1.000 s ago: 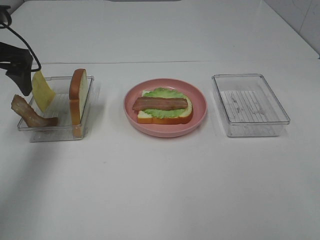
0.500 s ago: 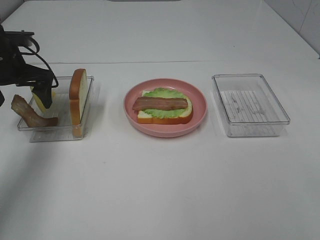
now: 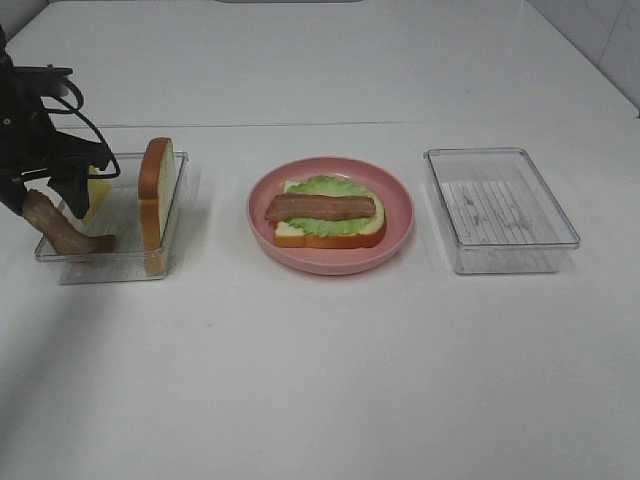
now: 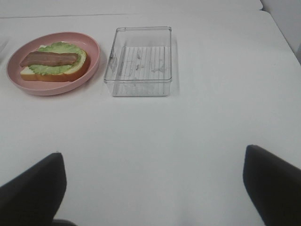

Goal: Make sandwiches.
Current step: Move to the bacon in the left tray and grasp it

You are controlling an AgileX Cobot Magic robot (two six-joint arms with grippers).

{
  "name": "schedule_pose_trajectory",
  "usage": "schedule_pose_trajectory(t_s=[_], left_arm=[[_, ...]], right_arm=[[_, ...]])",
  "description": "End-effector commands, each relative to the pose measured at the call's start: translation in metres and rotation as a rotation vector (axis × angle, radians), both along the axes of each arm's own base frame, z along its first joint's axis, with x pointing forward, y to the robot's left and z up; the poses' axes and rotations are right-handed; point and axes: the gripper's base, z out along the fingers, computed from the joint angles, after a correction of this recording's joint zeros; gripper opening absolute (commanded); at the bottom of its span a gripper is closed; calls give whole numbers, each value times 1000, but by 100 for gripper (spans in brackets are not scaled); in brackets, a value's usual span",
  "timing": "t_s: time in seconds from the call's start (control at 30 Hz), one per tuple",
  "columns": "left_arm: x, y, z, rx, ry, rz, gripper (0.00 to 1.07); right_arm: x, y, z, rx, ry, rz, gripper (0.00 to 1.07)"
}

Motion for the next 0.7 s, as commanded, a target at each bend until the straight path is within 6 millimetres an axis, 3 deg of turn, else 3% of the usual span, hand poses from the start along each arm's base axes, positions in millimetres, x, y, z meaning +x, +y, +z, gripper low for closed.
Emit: schedule_pose_trajectory(t_s=[0.03,0.27,0.3,0.37,0.4,0.5,0.7], left_arm=[[-1,-2,-8,-6,40,-2,50],[0,-3,-9,-7,33,-2,35],[0,-3,-9,-7,36,-2,27],[0,-2,-9,-6,39,-2,23],[0,-2,-9,-3,40,-4,13],[0,-2,-9,2,38,5,8],[0,-2,-9,-2,38,30,8]], right_arm=[[-3,0,-1,-6,-26,-1,98],[-3,0,-1,-6,-26,-1,98],[-3,0,-1,-6,-26,-1,98],[-3,0,-1,-6,-26,-1,98],[-3,0,-1,-6,-26,-1,98],[-3,0,-1,-6,-26,-1,98],[-3,0,-1,-6,-26,-1,98]])
